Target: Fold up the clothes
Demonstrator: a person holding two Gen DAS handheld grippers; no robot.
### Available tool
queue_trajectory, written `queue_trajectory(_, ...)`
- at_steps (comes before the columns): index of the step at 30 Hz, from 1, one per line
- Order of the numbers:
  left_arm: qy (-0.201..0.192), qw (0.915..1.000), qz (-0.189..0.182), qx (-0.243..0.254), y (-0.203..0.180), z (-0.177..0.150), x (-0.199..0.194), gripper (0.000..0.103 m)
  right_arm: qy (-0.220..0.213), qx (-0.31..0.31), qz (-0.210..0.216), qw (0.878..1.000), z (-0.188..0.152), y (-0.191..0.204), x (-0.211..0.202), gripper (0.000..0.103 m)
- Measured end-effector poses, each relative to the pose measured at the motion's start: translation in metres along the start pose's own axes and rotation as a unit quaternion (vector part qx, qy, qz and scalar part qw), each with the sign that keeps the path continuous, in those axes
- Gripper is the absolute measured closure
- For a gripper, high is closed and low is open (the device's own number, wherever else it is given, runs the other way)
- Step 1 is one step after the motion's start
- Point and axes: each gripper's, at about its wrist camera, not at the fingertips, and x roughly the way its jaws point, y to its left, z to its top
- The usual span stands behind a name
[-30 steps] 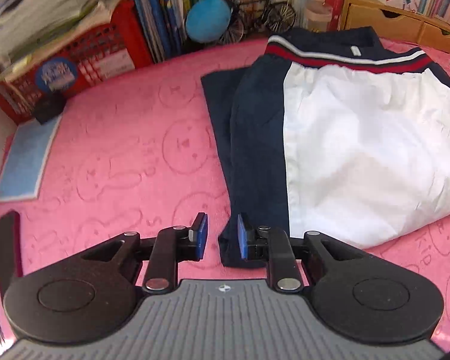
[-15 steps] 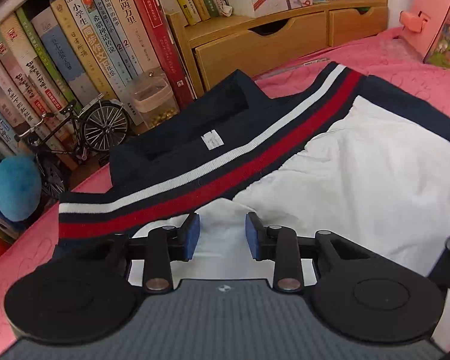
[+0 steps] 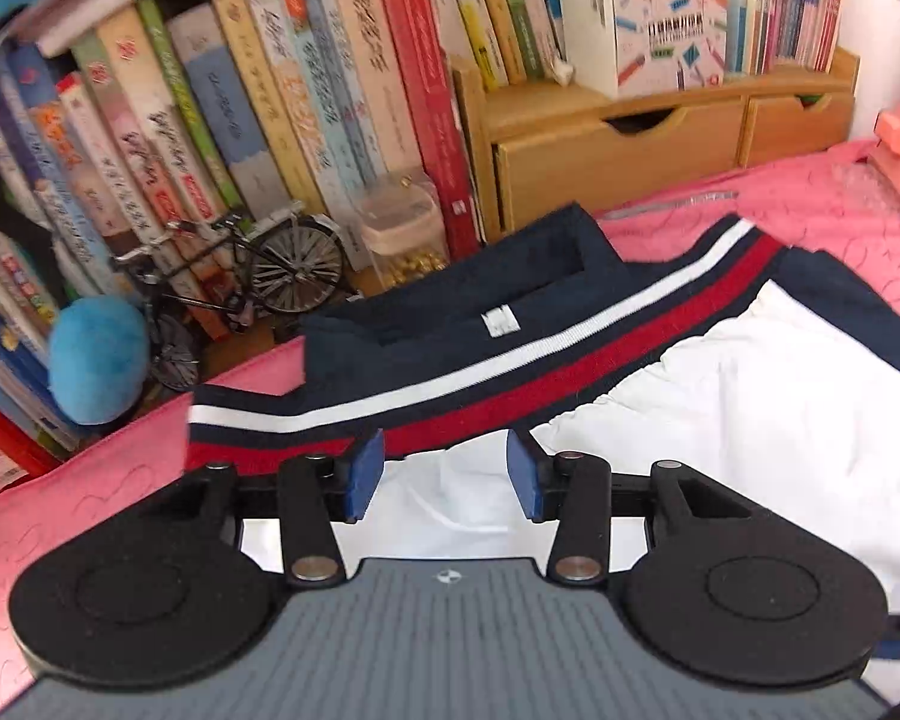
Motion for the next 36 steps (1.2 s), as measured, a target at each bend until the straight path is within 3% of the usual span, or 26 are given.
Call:
queue_trajectory(5,0.022,0.9964,0.017,-0.080,0.016,-0.051,-0.066,0.057,-0.004,-0.026,0.027,0.999,-0.004,0.030,0.003,0.071)
queue_trajectory(9,0.086,0.9884,0.101,-0.074,0.006,-0.105,-0.084,0.052,0.000,-0.051,0.041,0.998,-0.017,0.059,0.002,0.071)
queue_trajectory(10,0.119,0.9819,0.131,-0.067,0.007,-0.118,-0.078,0.051,0.003,-0.057,0.032,0.998,-0.021,0.060,0.002,0.071)
queue_trajectory(12,0.118,0.9768,0.161,-0.078,0.014,-0.130,-0.086,0.042,0.010,-0.067,0.008,0.998,-0.030,0.059,0.002,0.070)
queue_trajectory(15,0.118,0.9695,0.200,-0.079,0.021,-0.140,-0.092,0.036,0.012,-0.023,-0.035,0.999,-0.046,0.018,-0.010,0.065)
queue_trajectory(20,0.115,0.9699,0.206,-0.061,0.023,-0.143,-0.094,0.034,0.048,0.064,-0.185,0.979,-0.075,-0.075,-0.043,0.064)
queue_trajectory(21,0.121,0.9686,0.209,-0.061,0.022,-0.140,-0.095,0.036,0.055,0.072,-0.203,0.975,-0.078,-0.086,-0.051,0.068)
queue_trajectory(23,0.119,0.9694,0.204,-0.069,0.020,-0.133,-0.101,0.044,0.069,0.095,-0.234,0.965,-0.084,-0.104,-0.067,0.062)
queue_trajectory(26,0.066,0.9816,0.160,-0.080,0.004,-0.115,-0.119,0.043,0.044,0.175,-0.191,0.965,-0.093,-0.109,-0.092,0.057)
queue_trajectory(30,0.024,0.9926,0.106,-0.055,-0.039,-0.089,-0.124,0.038,0.033,0.268,-0.129,0.954,-0.104,-0.100,-0.097,0.053)
queue_trajectory(32,0.023,0.9950,0.088,-0.041,-0.061,-0.084,-0.115,0.038,0.038,0.285,-0.110,0.952,-0.106,-0.094,-0.092,0.053)
queue_trajectory(36,0.067,0.9948,0.075,-0.014,-0.088,-0.094,-0.091,0.037,0.051,0.286,-0.085,0.953,-0.106,-0.081,-0.081,0.047)
